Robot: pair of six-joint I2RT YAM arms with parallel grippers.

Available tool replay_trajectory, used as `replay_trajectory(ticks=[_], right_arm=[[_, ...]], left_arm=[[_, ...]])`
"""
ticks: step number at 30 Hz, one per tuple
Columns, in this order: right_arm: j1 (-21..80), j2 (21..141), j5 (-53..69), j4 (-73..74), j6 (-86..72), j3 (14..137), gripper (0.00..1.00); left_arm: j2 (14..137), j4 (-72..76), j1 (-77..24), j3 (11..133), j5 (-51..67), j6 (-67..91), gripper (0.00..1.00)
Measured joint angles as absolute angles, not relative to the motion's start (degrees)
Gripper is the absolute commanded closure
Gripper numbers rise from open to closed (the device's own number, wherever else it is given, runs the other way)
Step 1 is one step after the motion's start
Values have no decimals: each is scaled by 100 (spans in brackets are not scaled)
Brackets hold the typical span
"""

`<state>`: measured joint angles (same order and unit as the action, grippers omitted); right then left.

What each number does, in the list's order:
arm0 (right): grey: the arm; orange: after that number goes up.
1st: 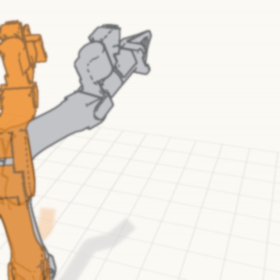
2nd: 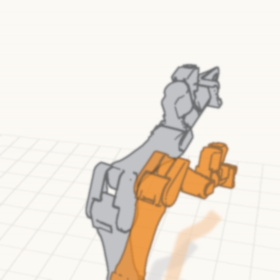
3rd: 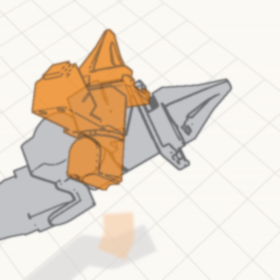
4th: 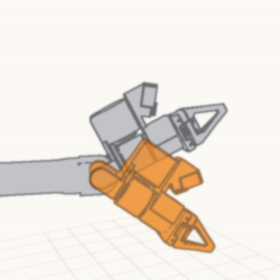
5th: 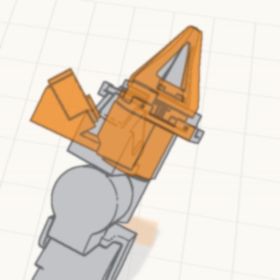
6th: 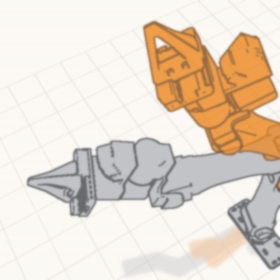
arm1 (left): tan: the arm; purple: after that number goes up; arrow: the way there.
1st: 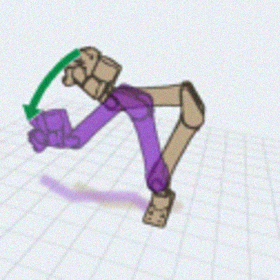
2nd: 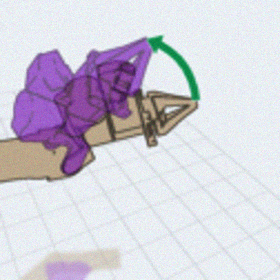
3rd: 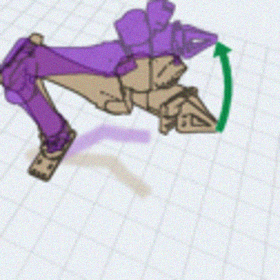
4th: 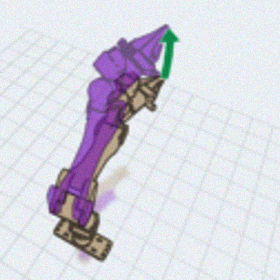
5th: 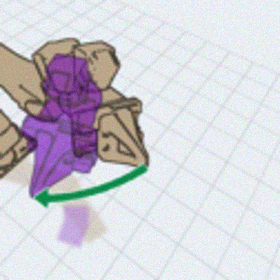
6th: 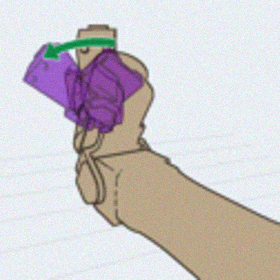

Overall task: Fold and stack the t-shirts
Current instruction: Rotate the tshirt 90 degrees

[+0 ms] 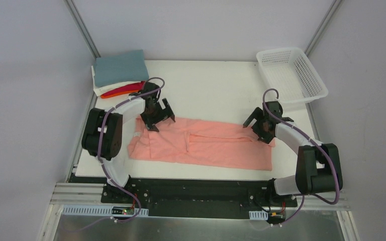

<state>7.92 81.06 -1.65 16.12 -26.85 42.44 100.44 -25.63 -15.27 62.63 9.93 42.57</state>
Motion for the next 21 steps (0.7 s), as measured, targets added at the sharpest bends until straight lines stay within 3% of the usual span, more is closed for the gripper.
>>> replay_trajectory(ticks=[7,15,21], right_arm=[[1546,7065,246,1520,-2958,3391,1],[3433,5999,1570,1632,-3494,2565,1],[4010,6136,2641,982,-3376,2355,1]], left_arm=[[12234,-2390,-1734,9277,1520,3975,1],[15801,-1503,-2161,14599,2108,4547,1],[16518,482,-2429,14846,2008,5948,1]])
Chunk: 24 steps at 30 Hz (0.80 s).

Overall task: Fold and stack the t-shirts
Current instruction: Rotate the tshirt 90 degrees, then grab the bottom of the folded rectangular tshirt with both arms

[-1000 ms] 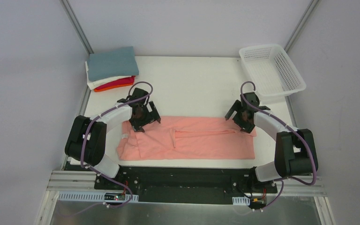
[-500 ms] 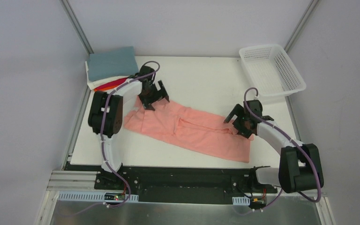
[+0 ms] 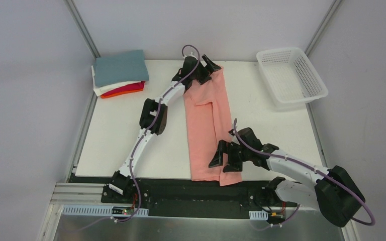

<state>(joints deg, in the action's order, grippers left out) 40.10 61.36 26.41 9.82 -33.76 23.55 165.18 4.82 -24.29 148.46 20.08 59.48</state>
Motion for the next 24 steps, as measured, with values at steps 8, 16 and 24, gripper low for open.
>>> replay_trajectory(ticks=[8,16,24], right_arm=[[4110,7196,3164,340,-3232,2770,1],[4189,7378,3072,495,-3201,3070,1],[4189,6224,2421,1210,-3065,3494,1]], left_arm=[[16770,1481,-2821,14875,775,6154,1],[16809,1688,-2853,14881,753,5911,1],[15080,493,-2803,13246,2244,4685,1]])
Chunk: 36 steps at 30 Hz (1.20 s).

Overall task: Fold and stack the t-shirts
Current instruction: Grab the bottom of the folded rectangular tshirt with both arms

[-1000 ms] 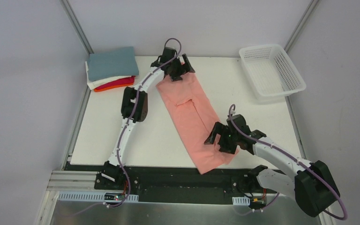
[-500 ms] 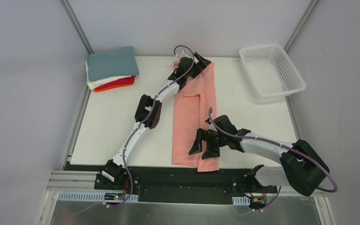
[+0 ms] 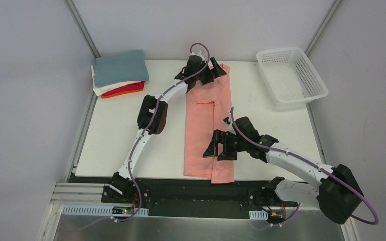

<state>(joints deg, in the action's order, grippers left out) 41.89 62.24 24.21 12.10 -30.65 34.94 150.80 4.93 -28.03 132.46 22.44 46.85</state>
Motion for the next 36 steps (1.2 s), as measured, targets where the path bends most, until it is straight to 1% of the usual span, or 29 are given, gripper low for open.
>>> replay_trajectory(ticks=[5,7,10,12,14,17,19,22,25,27,29,31,36], right_arm=[[4189,5502,1730,1920,-3111,3551,1],[4187,5223,1378,2270,-3203,3548,1],[4145,4869,904,2740,-3354,3503,1],[4086,4696,642,3061,-3474,3420,1],[4018,4622,458,3354,-3590,3304,7],[3940,4663,451,3638,-3699,3120,12],[3913,4753,585,3765,-3732,3004,15],[3909,4875,932,3811,-3776,2808,19],[3909,4925,1208,3791,-3819,2641,23],[3909,4982,1319,3782,-3848,2571,32],[3907,5026,1389,3754,-3874,2532,37],[3907,5041,1474,3669,-3929,2477,37],[3907,5054,1643,3444,-4062,2309,39]], left_arm=[[13504,-445,-2816,12558,2906,3946,1],[12551,-690,-2856,11839,2965,3669,1],[10881,-888,-2971,10239,2615,3389,1],[9590,-899,-3197,8796,1975,3352,1],[8650,-998,-3498,7677,1455,3413,1],[7732,-1100,-3951,6038,917,3660,1],[7603,-1288,-4171,5439,801,3776,1],[7581,-1564,-4480,4571,714,4042,7],[7520,-1747,-4799,4132,744,4294,14],[7424,-1776,-4984,3916,805,4495,22],[7371,-1787,-5074,3789,856,4674,27],[7367,-1787,-5113,3684,893,4853,28],[7367,-1791,-5258,3553,989,5124,36]])
